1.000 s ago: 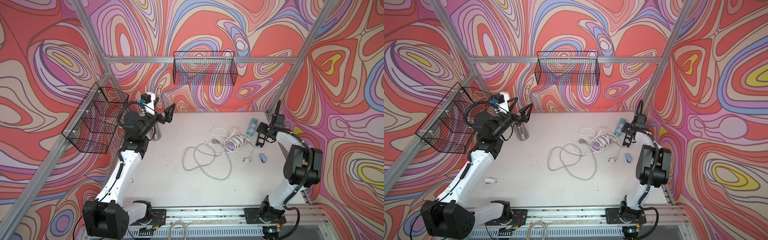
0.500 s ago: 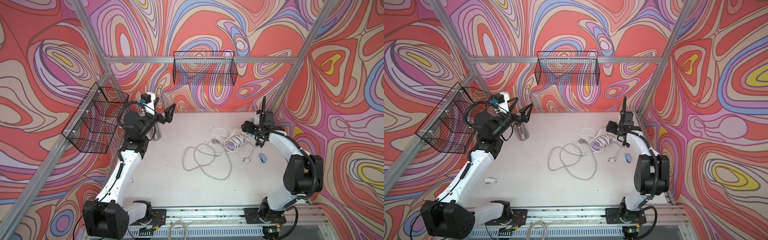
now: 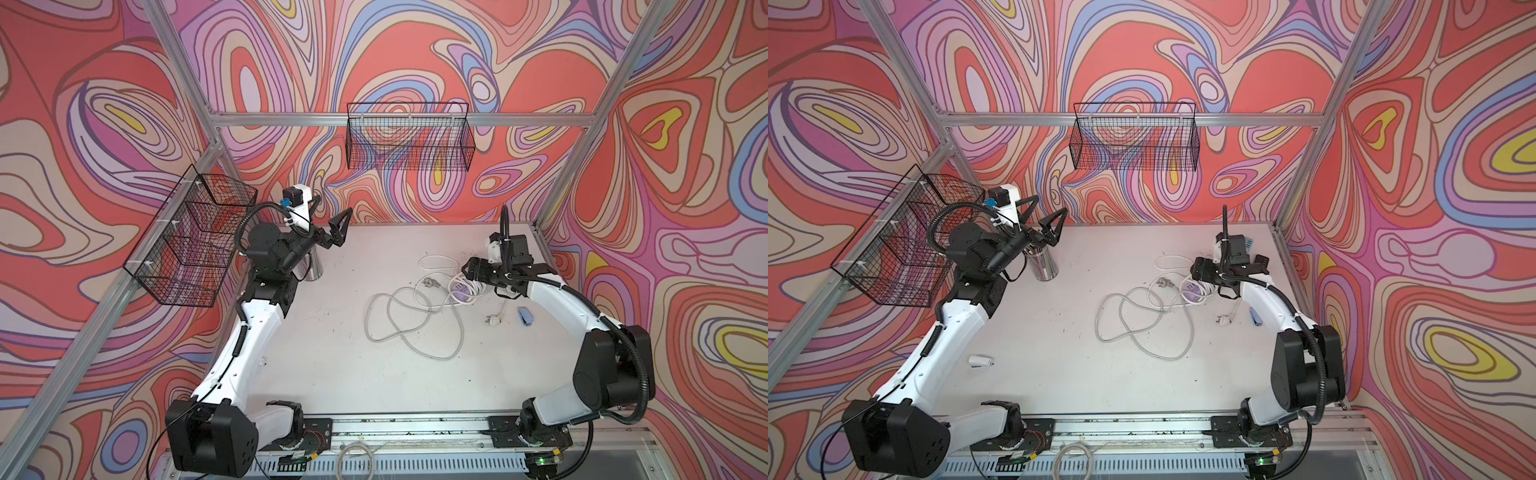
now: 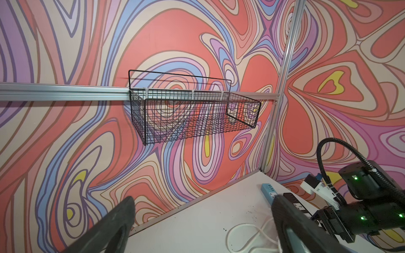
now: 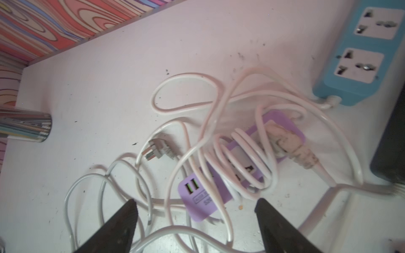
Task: Unwrap the cord wrapped around the power strip
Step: Adjust the power cord at the center of the board.
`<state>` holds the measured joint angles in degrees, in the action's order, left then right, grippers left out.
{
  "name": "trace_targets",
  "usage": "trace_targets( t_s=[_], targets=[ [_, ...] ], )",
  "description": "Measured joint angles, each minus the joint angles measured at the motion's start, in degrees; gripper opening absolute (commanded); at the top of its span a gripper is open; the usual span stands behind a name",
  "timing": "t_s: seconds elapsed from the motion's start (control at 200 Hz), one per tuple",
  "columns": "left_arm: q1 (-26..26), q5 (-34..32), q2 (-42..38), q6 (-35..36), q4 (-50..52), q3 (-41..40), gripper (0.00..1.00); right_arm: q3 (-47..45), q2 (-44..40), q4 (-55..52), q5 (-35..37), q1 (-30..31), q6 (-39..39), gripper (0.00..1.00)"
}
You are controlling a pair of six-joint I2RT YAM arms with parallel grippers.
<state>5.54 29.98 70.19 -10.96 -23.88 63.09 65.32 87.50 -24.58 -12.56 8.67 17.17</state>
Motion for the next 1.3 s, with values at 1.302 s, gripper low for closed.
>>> trace_targets(
  t_s=[1.302],
  targets=[
    [0.02, -0.02, 0.15, -0.11, -0.02, 0.0, 1.0, -19.85, -15.74, -2.56, 4.94, 14.51, 18.47, 0.98]
  ],
)
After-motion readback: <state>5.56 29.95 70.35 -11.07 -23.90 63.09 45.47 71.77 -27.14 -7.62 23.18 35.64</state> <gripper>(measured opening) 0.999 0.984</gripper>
